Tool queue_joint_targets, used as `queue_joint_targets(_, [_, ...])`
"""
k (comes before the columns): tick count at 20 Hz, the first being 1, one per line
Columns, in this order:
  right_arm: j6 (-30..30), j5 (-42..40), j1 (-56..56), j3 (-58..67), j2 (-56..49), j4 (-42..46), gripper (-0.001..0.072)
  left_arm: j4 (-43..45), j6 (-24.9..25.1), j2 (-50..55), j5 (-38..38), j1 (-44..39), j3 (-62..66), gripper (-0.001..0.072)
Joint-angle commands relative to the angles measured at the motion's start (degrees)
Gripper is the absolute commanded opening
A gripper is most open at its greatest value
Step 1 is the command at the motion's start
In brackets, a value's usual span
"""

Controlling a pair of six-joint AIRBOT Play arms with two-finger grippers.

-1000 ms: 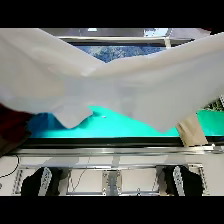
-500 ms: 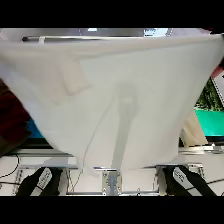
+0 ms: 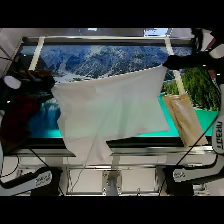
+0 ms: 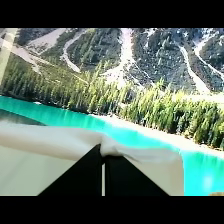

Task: Fold the shirts.

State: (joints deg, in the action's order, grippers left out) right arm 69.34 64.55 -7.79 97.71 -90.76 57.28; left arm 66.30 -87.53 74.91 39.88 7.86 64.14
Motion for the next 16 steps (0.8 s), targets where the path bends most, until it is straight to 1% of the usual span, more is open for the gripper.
queue_joint_targets(1, [1.49, -4.90, 1.57, 0.02, -8.55, 1.99, 0.0031, 4.07, -5.05, 8.31, -10.05, -1.18, -0.63, 0.0014])
queue_joint_targets(4, [1.99, -3.04, 1.62, 0.02, -9.29, 5.55, 0.0030, 3.93, -5.01, 8.37, -7.61, -1.18, -0.61, 0.0015])
queue_joint_targets(5, [2.69, -1.55, 1.57, 0.02, -9.20, 6.67, 0.0031, 3.17, -4.94, 8.20, -4.44, -1.18, -0.63, 0.0015])
queue_joint_targets(6, [2.86, 0.17, 1.53, 0.02, -9.22, 8.11, 0.0030, 2.21, -3.65, 8.11, -0.02, -1.20, -0.63, 0.0015])
queue_joint_targets(8, [3.28, 3.23, 1.55, 0.00, -9.22, 11.37, 0.0031, 1.31, 0.72, 7.93, 10.71, -1.90, -0.70, 0.0016])
queue_joint_targets(9, [3.48, 4.17, 1.55, 0.00, -9.22, 11.96, 0.0031, 1.42, 2.75, 7.76, 14.97, -2.51, -0.70, 0.0016])
queue_joint_targets(10, [3.54, 4.68, 1.55, 0.00, -9.22, 12.17, 0.0030, 1.42, 3.65, 7.41, 18.25, -3.43, -0.74, 0.0015])
queue_joint_targets(13, [4.20, 3.52, 1.73, -2.01, -9.22, 11.93, 0.0030, 1.57, 3.89, 6.14, 20.13, -5.49, -1.75, 0.0015])
queue_joint_targets(16, [4.15, 1.79, 2.14, -7.48, -9.22, 12.00, 0.0030, 1.86, 3.28, 6.14, 20.68, -5.77, -3.30, 0.0015])
